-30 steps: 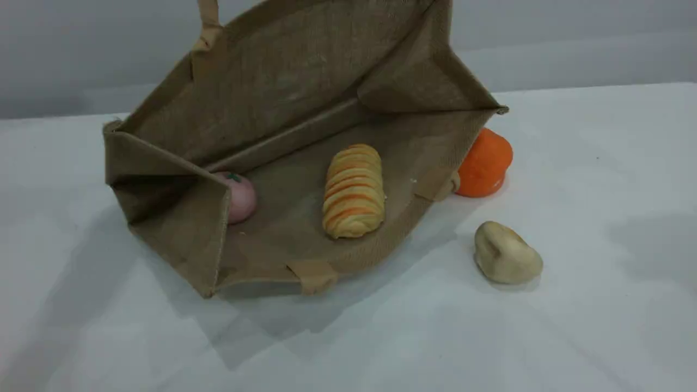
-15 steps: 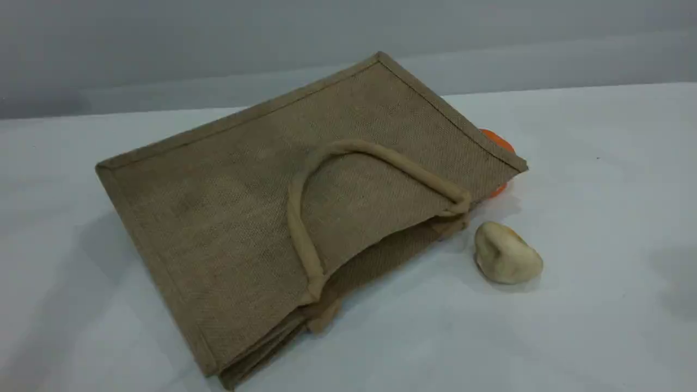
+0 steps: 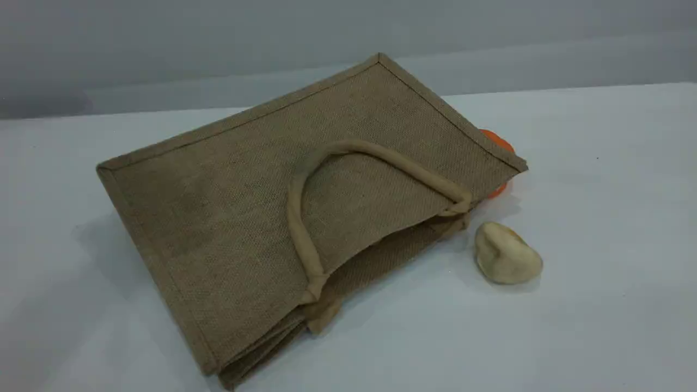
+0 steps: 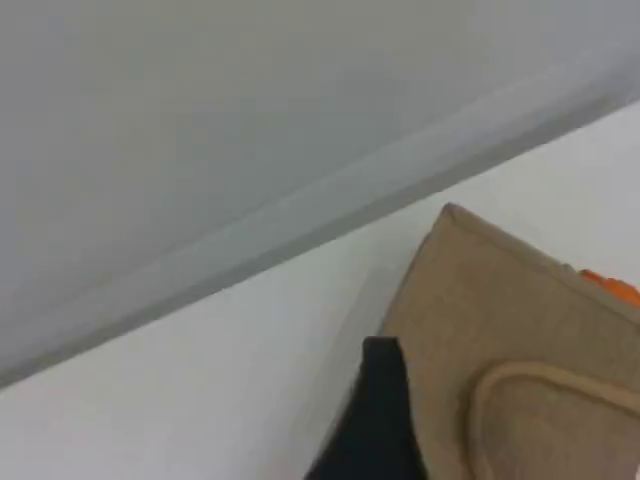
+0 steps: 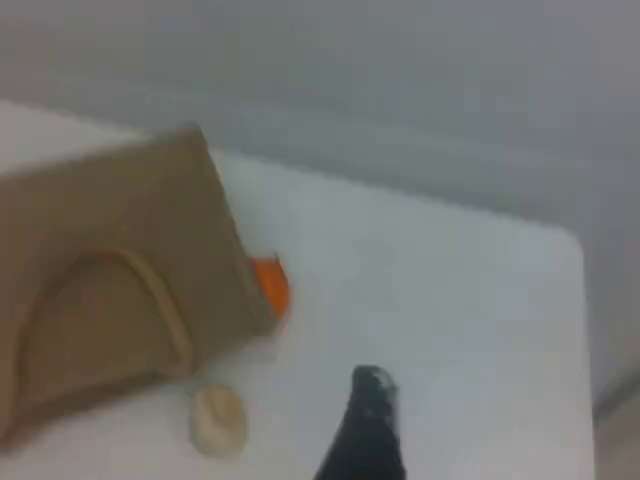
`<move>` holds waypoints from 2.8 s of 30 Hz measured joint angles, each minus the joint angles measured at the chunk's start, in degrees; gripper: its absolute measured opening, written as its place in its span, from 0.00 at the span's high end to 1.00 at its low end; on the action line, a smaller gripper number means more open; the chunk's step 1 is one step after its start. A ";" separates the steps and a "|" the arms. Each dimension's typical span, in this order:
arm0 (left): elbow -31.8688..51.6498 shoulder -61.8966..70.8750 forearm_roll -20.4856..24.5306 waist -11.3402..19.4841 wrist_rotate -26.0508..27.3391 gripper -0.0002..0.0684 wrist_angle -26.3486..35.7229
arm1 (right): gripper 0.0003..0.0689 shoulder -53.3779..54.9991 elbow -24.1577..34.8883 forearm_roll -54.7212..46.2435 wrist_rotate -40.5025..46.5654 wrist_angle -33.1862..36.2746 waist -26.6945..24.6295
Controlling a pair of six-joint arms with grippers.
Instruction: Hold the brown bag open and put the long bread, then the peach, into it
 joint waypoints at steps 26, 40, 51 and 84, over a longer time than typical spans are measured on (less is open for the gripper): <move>66.81 -67.62 -2.08 0.00 0.76 0.15 0.00 | 0.19 -39.55 35.55 9.78 -2.52 -4.23 0.00; 87.04 -87.33 3.71 0.00 -5.37 0.15 -4.46 | 0.19 -39.49 50.02 10.13 -6.49 -8.86 0.00; 89.16 -87.28 6.38 0.00 -10.02 0.15 -8.11 | 0.19 -39.49 50.02 10.17 -6.49 -8.73 0.00; 89.11 -90.37 5.73 13.85 -9.84 0.15 -7.88 | 0.39 -44.13 49.94 10.36 -6.48 -8.61 -4.09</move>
